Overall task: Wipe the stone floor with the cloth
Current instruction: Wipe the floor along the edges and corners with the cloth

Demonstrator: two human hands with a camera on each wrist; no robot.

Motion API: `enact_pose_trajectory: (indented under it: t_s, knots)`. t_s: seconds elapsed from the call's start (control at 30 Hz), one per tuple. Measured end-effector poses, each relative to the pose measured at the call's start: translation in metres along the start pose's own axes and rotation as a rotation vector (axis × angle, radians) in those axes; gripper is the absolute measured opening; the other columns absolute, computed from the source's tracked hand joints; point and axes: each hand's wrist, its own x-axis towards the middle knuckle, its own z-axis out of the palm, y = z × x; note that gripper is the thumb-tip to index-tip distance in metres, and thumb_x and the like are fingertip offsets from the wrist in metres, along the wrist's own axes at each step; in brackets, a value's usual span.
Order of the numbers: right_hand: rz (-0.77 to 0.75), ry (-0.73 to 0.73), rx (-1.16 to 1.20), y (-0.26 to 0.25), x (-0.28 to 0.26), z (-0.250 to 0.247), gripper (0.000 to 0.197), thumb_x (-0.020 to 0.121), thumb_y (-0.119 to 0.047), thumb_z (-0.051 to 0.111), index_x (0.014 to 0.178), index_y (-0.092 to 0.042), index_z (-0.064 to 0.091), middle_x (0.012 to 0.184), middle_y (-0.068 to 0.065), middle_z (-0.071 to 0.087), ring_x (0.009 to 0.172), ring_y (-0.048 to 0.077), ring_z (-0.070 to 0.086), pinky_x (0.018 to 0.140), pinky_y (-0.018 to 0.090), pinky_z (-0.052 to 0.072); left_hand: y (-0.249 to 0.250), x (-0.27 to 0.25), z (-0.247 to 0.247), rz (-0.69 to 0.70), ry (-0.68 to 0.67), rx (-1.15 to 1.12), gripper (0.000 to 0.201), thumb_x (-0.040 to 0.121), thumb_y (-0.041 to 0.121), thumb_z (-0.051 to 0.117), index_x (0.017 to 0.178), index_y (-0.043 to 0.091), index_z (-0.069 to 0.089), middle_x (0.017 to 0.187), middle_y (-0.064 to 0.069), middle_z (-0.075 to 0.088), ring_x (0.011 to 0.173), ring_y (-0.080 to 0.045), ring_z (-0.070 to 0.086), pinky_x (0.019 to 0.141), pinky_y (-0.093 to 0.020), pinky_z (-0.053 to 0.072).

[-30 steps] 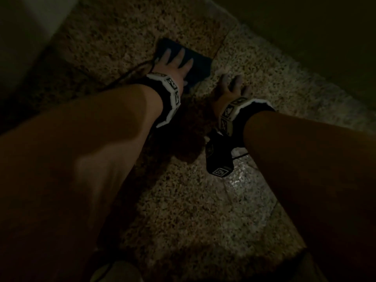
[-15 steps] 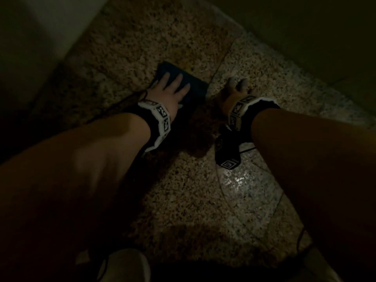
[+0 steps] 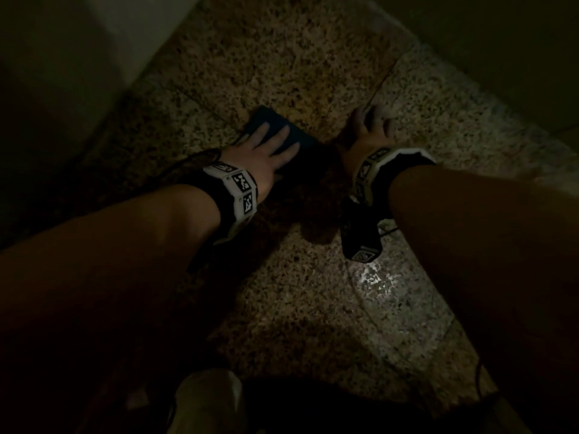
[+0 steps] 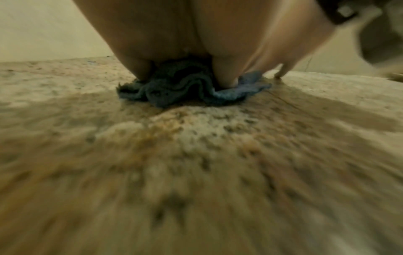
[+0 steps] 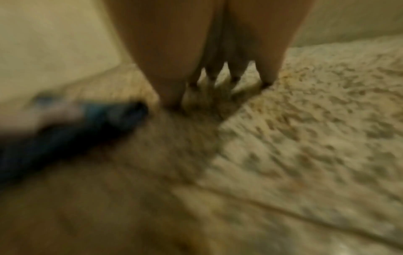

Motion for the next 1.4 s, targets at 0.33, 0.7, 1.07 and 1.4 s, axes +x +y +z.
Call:
enact_pose_trajectory:
  t_s: [0.33, 0.7, 1.07, 1.4]
  knots:
    - [0.074, -0.138, -0.039, 0.004, 0.027, 0.008, 0.081, 0.096, -0.054, 0.04, 0.149, -0.032, -0.017, 0.156, -0.001, -0.027, 0.144, 0.033, -0.018, 0.114, 0.06, 0.006, 0.003, 0.066, -0.052, -0.105, 0.067, -0.1, 0.057, 0.103, 0.038, 0.025, 0.151, 0.03, -0.006, 0.158, 0.001, -0.017, 0.145, -0.03, -0.012, 0.116, -0.042, 0.004]
    - [0.067, -0.13, 0.05, 0.01, 0.028, 0.009, 0.076, 0.097, -0.054, 0.038, 0.149, -0.036, -0.015, 0.155, -0.006, -0.028, 0.144, 0.029, -0.021, 0.116, 0.056, 0.003, 0.013, 0.08, -0.065, -0.177, 0.077, -0.059, 0.057, 0.104, 0.035, 0.023, 0.151, 0.03, -0.008, 0.158, 0.001, -0.018, 0.145, -0.03, -0.011, 0.116, -0.043, 0.005]
    - [0.042, -0.137, -0.167, -0.025, 0.012, -0.023, 0.083, 0.096, -0.044, 0.049, 0.152, -0.02, -0.008, 0.158, 0.008, -0.018, 0.145, 0.036, -0.011, 0.116, 0.056, 0.008, -0.025, -0.001, -0.01, -0.19, -0.013, -0.075, 0.058, 0.103, 0.038, 0.023, 0.15, 0.031, -0.012, 0.157, 0.003, -0.021, 0.145, -0.028, -0.013, 0.118, -0.038, 0.007]
    - [-0.024, -0.026, -0.085, -0.047, 0.039, -0.039, 0.077, 0.097, -0.052, 0.039, 0.153, -0.021, -0.003, 0.159, 0.008, -0.013, 0.145, 0.038, -0.008, 0.117, 0.052, 0.007, -0.039, 0.01, -0.027, -0.129, 0.062, -0.156, 0.077, 0.096, 0.015, 0.045, 0.15, 0.035, -0.006, 0.157, 0.006, -0.021, 0.145, -0.026, -0.014, 0.118, -0.037, 0.004]
